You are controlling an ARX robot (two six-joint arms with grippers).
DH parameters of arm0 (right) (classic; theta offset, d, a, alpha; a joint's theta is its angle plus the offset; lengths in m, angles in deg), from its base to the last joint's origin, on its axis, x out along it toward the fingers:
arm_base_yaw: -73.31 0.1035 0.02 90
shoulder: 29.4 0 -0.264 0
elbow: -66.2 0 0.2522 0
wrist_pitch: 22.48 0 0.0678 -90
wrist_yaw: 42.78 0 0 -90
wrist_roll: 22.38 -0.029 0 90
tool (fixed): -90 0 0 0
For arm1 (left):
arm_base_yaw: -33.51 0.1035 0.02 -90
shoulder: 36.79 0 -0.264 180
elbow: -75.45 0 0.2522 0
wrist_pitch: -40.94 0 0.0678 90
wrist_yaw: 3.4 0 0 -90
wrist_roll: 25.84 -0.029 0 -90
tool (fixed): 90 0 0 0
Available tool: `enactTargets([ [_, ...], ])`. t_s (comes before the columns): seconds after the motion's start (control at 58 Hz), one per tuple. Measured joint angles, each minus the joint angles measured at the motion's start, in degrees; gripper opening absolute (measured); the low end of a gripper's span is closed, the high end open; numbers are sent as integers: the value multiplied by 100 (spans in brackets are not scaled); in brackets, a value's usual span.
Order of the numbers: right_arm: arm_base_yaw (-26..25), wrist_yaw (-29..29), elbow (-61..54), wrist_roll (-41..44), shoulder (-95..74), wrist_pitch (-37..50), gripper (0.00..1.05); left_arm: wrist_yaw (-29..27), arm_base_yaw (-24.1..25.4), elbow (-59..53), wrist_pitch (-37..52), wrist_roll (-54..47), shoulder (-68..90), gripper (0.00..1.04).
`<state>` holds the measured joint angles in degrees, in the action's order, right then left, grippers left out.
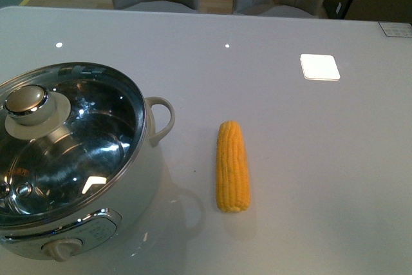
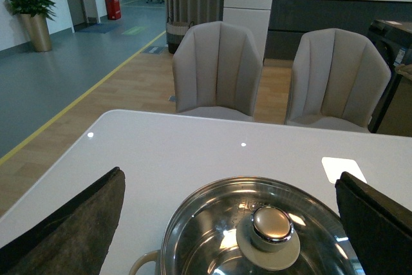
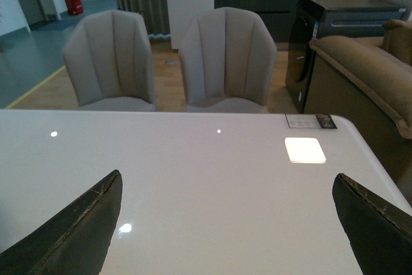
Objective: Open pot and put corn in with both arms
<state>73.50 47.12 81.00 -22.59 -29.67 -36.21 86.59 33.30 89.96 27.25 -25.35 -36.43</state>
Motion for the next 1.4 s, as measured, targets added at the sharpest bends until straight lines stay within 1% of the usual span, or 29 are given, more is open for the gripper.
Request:
enactTargets([
  [0.794,0,0,0,0,0,0,96,-22,-2,2,-13,20,7,98],
  [0.811,0,0,0,0,0,0,96,-74,-15,20,-79,68,37,98],
  [0.863,0,-7,0,0,0,0,96,-706,-284,422,-1172,629,566,98],
  [0.914,0,2,0,0,2,0,96,-949,-509,599,-1744,1023,933,98],
  [0.932,0,0,0,0,2,0,96,-979,-555,610,-1814,1086,977,98],
  [0.966,0,-2,0,0,0,0,96,-1121,-802,636,-2022,1300,1141,98],
  [1.018,0,-4,0,0,0,0,96,-1185,-1010,697,-2033,1453,1263,98],
  [1.087,0,-2,0,0,0,0,96,-1207,-1150,850,-1880,1556,1508,98],
  [1.26,0,-2,0,0,0,0,96,-1338,-1429,1139,-852,1589,2632,98],
  [1.398,0,-2,0,0,0,0,96,-1414,-1679,1353,487,1545,4170,98],
])
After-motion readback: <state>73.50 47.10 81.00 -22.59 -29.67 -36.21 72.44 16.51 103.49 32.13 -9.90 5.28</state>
